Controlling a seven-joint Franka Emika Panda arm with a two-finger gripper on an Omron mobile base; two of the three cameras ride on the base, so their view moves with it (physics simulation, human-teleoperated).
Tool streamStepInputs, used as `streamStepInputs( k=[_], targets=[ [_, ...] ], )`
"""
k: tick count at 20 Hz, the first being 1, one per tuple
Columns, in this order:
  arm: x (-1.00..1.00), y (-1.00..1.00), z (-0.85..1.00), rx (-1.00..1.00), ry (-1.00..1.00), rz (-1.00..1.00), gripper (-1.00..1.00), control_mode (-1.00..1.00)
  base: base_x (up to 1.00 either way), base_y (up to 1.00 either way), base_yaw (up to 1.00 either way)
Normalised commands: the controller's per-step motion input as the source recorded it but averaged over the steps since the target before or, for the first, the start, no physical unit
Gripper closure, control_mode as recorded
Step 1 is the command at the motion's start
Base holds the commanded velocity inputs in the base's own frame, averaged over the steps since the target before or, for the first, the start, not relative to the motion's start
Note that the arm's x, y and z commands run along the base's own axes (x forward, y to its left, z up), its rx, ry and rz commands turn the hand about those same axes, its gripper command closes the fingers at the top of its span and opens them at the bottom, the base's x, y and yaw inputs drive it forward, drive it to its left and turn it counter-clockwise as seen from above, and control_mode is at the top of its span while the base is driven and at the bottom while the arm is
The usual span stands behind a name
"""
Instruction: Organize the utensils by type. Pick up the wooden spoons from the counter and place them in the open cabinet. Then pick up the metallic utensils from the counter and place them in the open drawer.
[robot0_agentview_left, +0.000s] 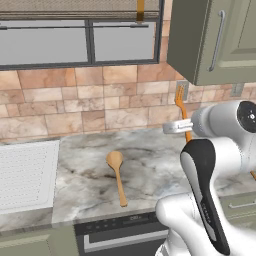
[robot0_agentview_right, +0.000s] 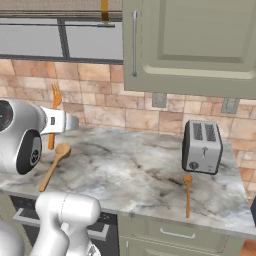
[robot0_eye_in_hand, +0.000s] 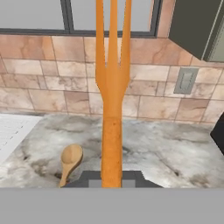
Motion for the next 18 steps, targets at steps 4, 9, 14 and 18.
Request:
streamStepInputs(
  k=[4,9,14,18],
  targets=[
    [0.00,0.00,0.00,0.00,0.00,0.00,1.00,-1.00,0.00,0.00,0.00],
    [0.00,0.00,0.00,0.00,0.00,0.00,1.00,-1.00,0.00,0.00,0.00],
    [0.00,0.00,0.00,0.00,0.00,0.00,1.00,1.00,-0.25,0.00,-0.01],
    [0.00,0.00,0.00,0.00,0.00,0.00,1.00,1.00,-0.63,0.00,-0.07]
  ],
)
